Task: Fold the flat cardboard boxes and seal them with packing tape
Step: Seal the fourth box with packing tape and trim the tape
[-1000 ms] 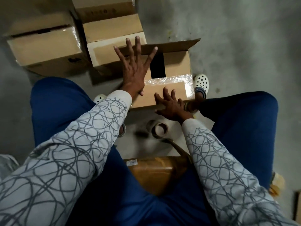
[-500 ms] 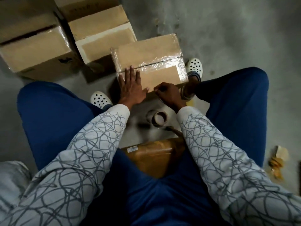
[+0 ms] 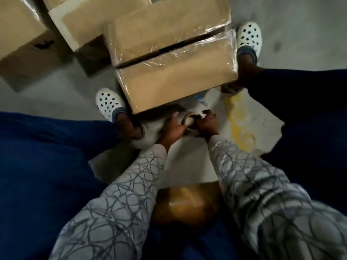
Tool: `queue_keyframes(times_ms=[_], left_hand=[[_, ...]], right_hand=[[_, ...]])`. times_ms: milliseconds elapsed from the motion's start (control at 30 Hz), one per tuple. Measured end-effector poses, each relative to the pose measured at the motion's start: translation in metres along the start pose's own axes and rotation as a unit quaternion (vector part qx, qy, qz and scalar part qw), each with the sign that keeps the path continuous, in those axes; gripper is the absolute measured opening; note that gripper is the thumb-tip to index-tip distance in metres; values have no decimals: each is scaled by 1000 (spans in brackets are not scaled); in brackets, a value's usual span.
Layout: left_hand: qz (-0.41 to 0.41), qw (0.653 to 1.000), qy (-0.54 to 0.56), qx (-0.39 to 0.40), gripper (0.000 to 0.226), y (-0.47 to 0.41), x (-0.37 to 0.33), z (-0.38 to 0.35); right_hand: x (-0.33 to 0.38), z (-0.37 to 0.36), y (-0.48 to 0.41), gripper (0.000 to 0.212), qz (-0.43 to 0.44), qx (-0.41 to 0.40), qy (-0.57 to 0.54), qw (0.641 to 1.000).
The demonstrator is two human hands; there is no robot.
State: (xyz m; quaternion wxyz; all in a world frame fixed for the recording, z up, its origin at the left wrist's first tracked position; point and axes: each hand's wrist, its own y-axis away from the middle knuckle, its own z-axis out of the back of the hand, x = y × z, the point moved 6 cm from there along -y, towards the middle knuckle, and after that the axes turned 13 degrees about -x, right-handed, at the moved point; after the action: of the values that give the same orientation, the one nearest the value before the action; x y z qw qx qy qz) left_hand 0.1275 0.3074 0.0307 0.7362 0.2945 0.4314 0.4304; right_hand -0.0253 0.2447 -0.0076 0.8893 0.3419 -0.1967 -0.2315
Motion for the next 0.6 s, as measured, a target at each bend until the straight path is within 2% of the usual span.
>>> queue_keyframes(times_ms=[67, 100, 167, 200, 233, 267, 300, 400, 467, 567, 600], left_hand=[[82, 994, 72, 15, 86, -19, 25, -24], [104, 990, 90, 28, 89, -33, 42, -41], [130, 977, 150, 80, 84, -41, 49, -68], [120, 979, 139, 86, 72, -41, 44, -75], [115, 982, 130, 70, 53, -36, 32, -73], [133, 975, 167, 64, 36, -35, 23, -73], [140, 965, 218, 49, 33, -32, 13, -70], [115, 959, 258, 33, 56, -25, 6, -62], [131, 945, 299, 4, 51, -12, 8, -52], [135, 949, 279, -53, 27, 38, -19, -11], [133, 952, 261, -84, 22, 53, -22, 2]], right_hand=[[-11, -15, -1, 75, -36, -1, 4, 999], [-14, -27, -2, 79, -42, 21, 3, 999], [-11, -41, -2, 75, -5, 83, 6, 997], [-8, -45, -3, 70, 16, 102, 11, 995], [-5, -46, -5, 66, 24, 109, 12, 994], [-3, -45, -7, 63, 20, 105, 2, 994], [-1, -42, -9, 63, 8, 89, -11, 996], [6, -18, 1, 65, -10, 49, -34, 998], [9, 7, 13, 61, -1, 32, -30, 999], [20, 43, 34, 46, 34, -4, 10, 999], [28, 55, 43, 43, 70, -20, 22, 997]])
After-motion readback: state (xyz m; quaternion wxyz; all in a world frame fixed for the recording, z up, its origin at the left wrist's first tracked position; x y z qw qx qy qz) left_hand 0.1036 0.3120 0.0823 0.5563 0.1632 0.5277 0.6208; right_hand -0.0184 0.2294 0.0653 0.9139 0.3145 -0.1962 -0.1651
